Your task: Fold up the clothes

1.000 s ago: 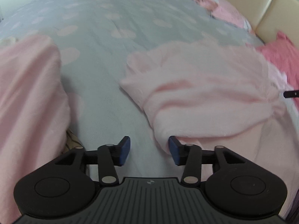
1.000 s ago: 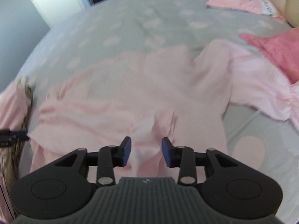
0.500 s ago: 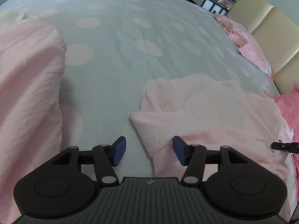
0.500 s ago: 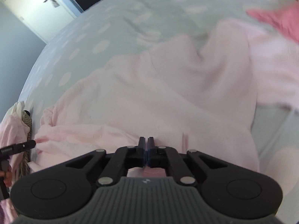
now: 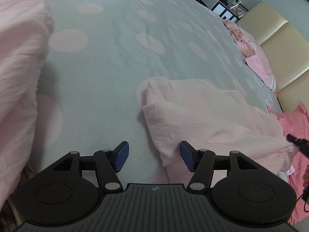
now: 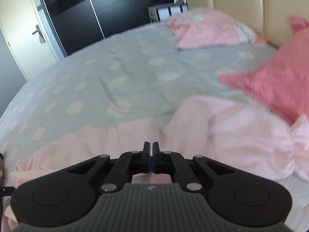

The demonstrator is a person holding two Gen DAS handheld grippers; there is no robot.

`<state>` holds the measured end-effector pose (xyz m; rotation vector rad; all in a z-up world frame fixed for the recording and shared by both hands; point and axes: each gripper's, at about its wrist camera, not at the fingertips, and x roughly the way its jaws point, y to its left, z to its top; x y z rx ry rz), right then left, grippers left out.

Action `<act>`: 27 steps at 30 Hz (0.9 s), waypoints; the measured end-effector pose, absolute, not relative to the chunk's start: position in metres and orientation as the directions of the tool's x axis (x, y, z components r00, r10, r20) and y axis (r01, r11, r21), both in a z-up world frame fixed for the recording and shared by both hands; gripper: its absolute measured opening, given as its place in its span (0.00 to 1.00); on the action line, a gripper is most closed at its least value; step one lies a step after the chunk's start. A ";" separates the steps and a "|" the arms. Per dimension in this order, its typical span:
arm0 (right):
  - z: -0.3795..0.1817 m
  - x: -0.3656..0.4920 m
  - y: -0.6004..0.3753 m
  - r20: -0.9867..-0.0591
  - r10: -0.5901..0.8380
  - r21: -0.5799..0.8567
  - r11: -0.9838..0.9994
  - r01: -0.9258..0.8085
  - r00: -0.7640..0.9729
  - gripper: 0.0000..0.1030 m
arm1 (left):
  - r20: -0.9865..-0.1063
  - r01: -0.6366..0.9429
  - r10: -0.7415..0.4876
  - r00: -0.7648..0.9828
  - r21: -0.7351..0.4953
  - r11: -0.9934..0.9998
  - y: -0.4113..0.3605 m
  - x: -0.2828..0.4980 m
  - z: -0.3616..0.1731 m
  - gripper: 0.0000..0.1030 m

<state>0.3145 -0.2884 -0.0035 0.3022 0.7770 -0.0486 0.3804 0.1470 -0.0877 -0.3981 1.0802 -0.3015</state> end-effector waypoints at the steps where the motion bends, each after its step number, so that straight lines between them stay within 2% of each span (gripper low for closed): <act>1: -0.010 0.315 -0.290 -0.711 0.076 0.259 0.953 0.160 0.699 0.02 | -0.782 0.045 -0.437 0.443 -0.468 0.883 0.145 0.381 -0.088 0.55; 4: -0.020 0.318 -0.289 -0.732 0.079 0.250 0.955 0.159 0.677 0.02 | -0.764 0.043 -0.449 0.463 -0.487 0.873 0.139 0.382 -0.090 0.55; 5: -0.021 0.318 -0.288 -0.733 0.084 0.255 0.954 0.158 0.675 0.03 | -0.759 0.047 -0.448 0.473 -0.486 0.873 0.137 0.383 -0.091 0.48; 6: -0.021 0.317 -0.288 -0.734 0.089 0.260 0.953 0.157 0.673 0.08 | -0.754 0.055 -0.450 0.479 -0.485 0.873 0.134 0.383 -0.092 0.26; 8: -0.020 0.316 -0.289 -0.734 0.105 0.279 0.948 0.156 0.671 0.25 | -0.745 0.064 -0.448 0.494 -0.483 0.873 0.131 0.384 -0.088 0.06; 9: -0.018 0.315 -0.291 -0.730 0.115 0.294 0.943 0.157 0.674 0.48 | -0.733 0.071 -0.442 0.517 -0.477 0.876 0.130 0.383 -0.083 0.03; 10: -0.016 0.314 -0.292 -0.724 0.119 0.302 0.940 0.158 0.679 0.55 | -0.719 0.085 -0.429 0.547 -0.462 0.883 0.129 0.383 -0.075 0.01; 14: -0.006 0.307 -0.293 -0.730 0.102 0.271 0.951 0.149 0.676 0.55 | -0.680 0.101 -0.370 0.633 -0.401 0.910 0.128 0.384 -0.049 0.01; 17: -0.007 0.304 -0.296 -0.755 0.157 0.327 0.932 0.159 0.636 0.55 | -0.701 0.101 -0.334 0.630 -0.352 0.931 0.124 0.387 -0.049 0.01; 21: -0.007 0.298 -0.294 -0.744 0.212 0.373 0.919 0.131 0.633 0.58 | -0.747 0.093 -0.304 0.591 -0.312 0.946 0.120 0.390 -0.057 0.01; 23: -0.014 0.301 -0.289 -0.742 0.239 0.369 0.926 0.084 0.626 0.51 | -0.766 0.089 -0.304 0.567 -0.310 0.947 0.120 0.390 -0.063 0.01; 24: -0.019 0.304 -0.286 -0.749 0.234 0.346 0.936 0.064 0.620 0.26 | -0.771 0.088 -0.300 0.562 -0.305 0.948 0.120 0.389 -0.065 0.03; 25: -0.024 0.307 -0.283 -0.759 0.204 0.305 0.950 0.061 0.618 0.08 | -0.776 0.087 -0.298 0.556 -0.302 0.949 0.120 0.388 -0.065 0.05; 27: -0.032 0.311 -0.285 -0.761 0.150 0.257 0.963 0.081 0.632 0.08 | -0.784 0.088 -0.291 0.548 -0.292 0.952 0.121 0.386 -0.064 0.21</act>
